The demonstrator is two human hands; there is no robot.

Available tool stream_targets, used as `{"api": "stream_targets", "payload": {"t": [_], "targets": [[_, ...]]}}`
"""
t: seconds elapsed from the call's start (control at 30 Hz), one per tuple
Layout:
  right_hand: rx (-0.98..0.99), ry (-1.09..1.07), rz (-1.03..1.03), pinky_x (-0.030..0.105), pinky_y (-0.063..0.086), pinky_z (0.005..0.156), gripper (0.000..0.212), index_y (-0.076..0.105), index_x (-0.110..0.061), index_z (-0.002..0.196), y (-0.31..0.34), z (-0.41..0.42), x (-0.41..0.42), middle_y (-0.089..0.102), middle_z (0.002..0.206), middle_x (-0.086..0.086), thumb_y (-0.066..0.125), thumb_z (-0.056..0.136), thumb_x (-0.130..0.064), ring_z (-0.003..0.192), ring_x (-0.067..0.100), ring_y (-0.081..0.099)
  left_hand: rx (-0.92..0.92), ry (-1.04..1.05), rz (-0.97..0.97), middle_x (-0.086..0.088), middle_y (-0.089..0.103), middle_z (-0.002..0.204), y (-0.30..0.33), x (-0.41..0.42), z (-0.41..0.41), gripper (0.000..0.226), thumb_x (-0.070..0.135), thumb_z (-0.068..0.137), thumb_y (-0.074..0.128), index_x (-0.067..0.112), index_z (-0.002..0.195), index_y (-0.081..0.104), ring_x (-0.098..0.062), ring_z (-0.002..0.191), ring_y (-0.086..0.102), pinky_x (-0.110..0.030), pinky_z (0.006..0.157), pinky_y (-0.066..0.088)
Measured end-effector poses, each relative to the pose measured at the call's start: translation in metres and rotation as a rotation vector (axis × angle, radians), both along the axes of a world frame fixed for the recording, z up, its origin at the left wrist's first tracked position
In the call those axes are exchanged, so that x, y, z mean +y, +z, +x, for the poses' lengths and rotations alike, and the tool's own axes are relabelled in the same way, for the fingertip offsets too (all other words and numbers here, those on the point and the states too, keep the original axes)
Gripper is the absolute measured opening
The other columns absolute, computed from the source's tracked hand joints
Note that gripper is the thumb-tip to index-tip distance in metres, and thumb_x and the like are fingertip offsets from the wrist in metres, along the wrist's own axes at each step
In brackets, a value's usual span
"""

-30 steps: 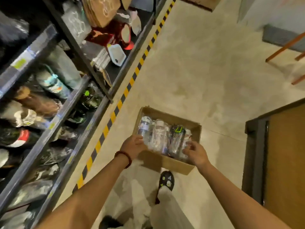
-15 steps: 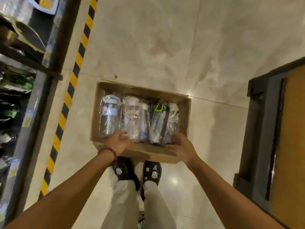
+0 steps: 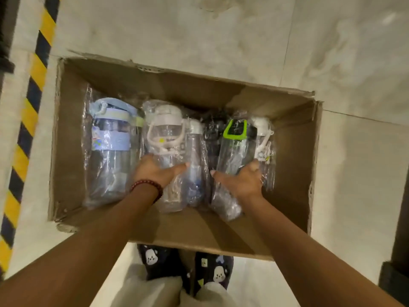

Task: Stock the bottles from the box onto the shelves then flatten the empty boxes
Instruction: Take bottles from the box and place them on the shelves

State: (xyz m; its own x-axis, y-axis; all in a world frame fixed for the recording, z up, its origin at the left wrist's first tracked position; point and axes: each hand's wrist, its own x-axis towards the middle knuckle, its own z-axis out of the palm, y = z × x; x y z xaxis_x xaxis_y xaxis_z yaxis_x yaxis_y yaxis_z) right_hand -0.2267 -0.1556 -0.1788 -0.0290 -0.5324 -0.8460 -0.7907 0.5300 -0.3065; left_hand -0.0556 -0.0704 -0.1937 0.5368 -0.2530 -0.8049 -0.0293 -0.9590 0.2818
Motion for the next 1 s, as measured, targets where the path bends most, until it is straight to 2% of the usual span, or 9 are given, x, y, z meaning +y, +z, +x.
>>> {"api": "stream_targets", "payload": {"t": [0.13, 0.3, 0.37, 0.47, 0.57, 0.67, 0.83, 0.9, 1.0], "targets": [[0.1, -0.046, -0.1, 0.037, 0.042, 0.083, 0.094, 0.014, -0.011, 0.138, -0.018, 0.005, 0.004, 0.033, 0.138, 0.016, 0.078, 0.074, -0.037, 0.122, 0.036, 0.041, -0.095, -0.046, 0.104, -0.017, 0.055, 0.126, -0.018, -0.013, -0.008, 0.124, 0.075, 0.044, 0.072, 0.001, 0.137, 0.035, -0.034, 0.114, 0.055, -0.044, 0.088, 0.053], [0.026, -0.115, -0.098, 0.041, 0.046, 0.089, 0.091, 0.018, -0.013, 0.14, -0.004, 0.0, 0.003, 0.041, 0.138, 0.017, 0.078, 0.074, -0.029, 0.121, 0.035, 0.047, -0.03, 0.077, 0.054, -0.004, 0.058, 0.09, -0.006, -0.015, -0.003, 0.07, 0.037, 0.067, 0.079, 0.0, 0.118, 0.052, -0.025, 0.09, 0.059, -0.026, 0.06, 0.048], [-0.021, -0.102, -0.117, 0.04, 0.043, 0.096, 0.097, 0.012, -0.012, 0.146, 0.013, -0.003, 0.003, 0.037, 0.143, 0.016, 0.077, 0.076, -0.028, 0.127, 0.034, 0.043, 0.033, 0.155, -0.041, -0.002, 0.056, 0.091, 0.009, -0.01, 0.001, 0.049, 0.027, 0.067, 0.08, 0.008, 0.103, 0.053, -0.024, 0.095, 0.057, -0.028, 0.066, 0.045], [-0.079, -0.09, -0.139, 0.039, 0.04, 0.105, 0.101, 0.013, -0.01, 0.147, 0.047, -0.003, 0.01, 0.04, 0.142, 0.015, 0.078, 0.073, -0.028, 0.129, 0.033, 0.043, 0.103, 0.186, -0.108, -0.004, 0.057, 0.11, 0.042, -0.002, 0.001, 0.059, 0.021, 0.066, 0.081, 0.008, 0.114, 0.049, -0.024, 0.105, 0.054, -0.031, 0.076, 0.047], [-0.15, -0.124, -0.136, 0.044, 0.043, 0.104, 0.097, 0.022, -0.011, 0.142, 0.088, 0.003, 0.014, 0.05, 0.131, 0.008, 0.082, 0.068, -0.025, 0.121, 0.028, 0.051, 0.115, 0.233, -0.196, 0.005, 0.057, 0.09, 0.087, 0.003, 0.003, 0.044, 0.016, 0.065, 0.082, 0.021, 0.093, 0.048, -0.018, 0.09, 0.057, -0.026, 0.071, 0.046], [-0.23, -0.147, -0.144, 0.042, 0.047, 0.099, 0.08, 0.032, -0.019, 0.13, 0.135, 0.012, 0.013, 0.055, 0.116, -0.003, 0.082, 0.069, -0.016, 0.112, 0.02, 0.056, 0.143, 0.323, -0.283, 0.007, 0.055, 0.085, 0.136, 0.008, 0.007, 0.052, 0.006, 0.067, 0.08, 0.015, 0.105, 0.046, -0.002, 0.073, 0.052, -0.014, 0.055, 0.044], [-0.393, -0.075, -0.154, 0.04, 0.05, 0.095, 0.074, 0.034, -0.023, 0.127, 0.229, 0.038, 0.009, 0.056, 0.118, 0.001, 0.081, 0.071, -0.011, 0.108, 0.019, 0.058, 0.138, 0.39, -0.441, 0.005, 0.064, 0.099, 0.232, 0.027, 0.03, 0.067, 0.019, 0.047, 0.082, 0.019, 0.109, 0.058, -0.012, 0.092, 0.062, -0.028, 0.075, 0.049], [-0.436, -0.026, -0.174, 0.036, 0.051, 0.093, 0.08, 0.032, -0.023, 0.131, 0.267, 0.052, 0.008, 0.056, 0.119, -0.001, 0.082, 0.07, -0.011, 0.109, 0.016, 0.058, 0.114, 0.435, -0.471, 0.004, 0.067, 0.086, 0.271, 0.039, 0.046, 0.074, 0.027, 0.037, 0.079, 0.008, 0.106, 0.062, -0.014, 0.084, 0.065, -0.025, 0.07, 0.051], [-0.497, 0.069, -0.204, 0.014, 0.051, 0.077, 0.078, 0.033, -0.021, 0.129, 0.325, 0.078, 0.008, 0.054, 0.11, -0.01, 0.082, 0.069, -0.009, 0.1, 0.005, 0.058, 0.106, 0.523, -0.533, -0.003, 0.068, 0.106, 0.326, 0.059, 0.07, 0.091, 0.033, 0.035, 0.08, 0.012, 0.12, 0.057, -0.02, 0.098, 0.066, -0.034, 0.081, 0.054]]}}
